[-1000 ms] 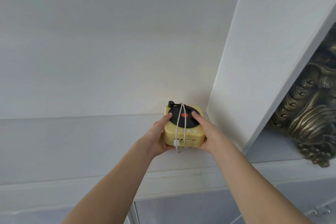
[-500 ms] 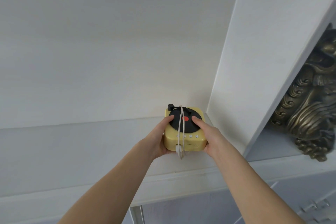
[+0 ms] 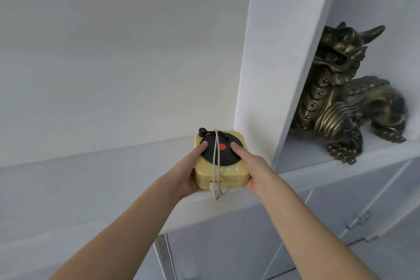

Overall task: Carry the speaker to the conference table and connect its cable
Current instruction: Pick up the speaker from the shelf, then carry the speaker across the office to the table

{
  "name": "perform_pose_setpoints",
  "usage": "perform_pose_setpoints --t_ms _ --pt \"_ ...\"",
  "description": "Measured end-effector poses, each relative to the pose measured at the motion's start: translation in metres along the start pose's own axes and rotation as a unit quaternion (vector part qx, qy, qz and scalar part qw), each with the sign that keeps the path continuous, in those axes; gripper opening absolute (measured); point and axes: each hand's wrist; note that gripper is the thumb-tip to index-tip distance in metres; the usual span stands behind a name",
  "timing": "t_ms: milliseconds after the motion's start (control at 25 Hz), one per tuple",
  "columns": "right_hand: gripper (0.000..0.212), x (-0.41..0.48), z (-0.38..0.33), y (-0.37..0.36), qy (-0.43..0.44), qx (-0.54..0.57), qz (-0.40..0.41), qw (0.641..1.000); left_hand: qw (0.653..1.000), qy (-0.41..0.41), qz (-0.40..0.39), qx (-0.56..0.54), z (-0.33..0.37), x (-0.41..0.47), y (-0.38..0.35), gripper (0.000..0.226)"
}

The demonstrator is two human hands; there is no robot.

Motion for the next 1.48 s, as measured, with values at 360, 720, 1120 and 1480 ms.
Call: perform_pose_setpoints --t_ms 360,720,1120,1480 --pt "0.049 -0.105 0.029 0.052 -0.007 0.023 0.034 0.999 1.0 0.021 -0.016 0.007 -0.058 -0.083 -0.052 0.039" --pt "0.042 -0.189 0.022 0.125 0.022 0.055 0.095 0.994 0.995 0.034 -0.082 0.055 -0.084 -0.119 -0.129 0.043" --pt "0.058 -0.22 0.004 0.232 0.061 0.123 0.268 0.954 0.966 0.085 -0.21 0.126 -0.105 -0.086 -0.249 0.041" --pt "0.047 -0.223 -0.023 0.312 0.099 0.203 0.41 0.884 0.902 0.143 -0.351 0.206 -0.11 -0.024 -0.361 0.038"
Point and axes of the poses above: each hand's wrist, its own x-axis towards the middle knuckle, its own y-axis out of the back of the hand, z = x × y, and after that the axes turned 3 degrees about x, right-handed
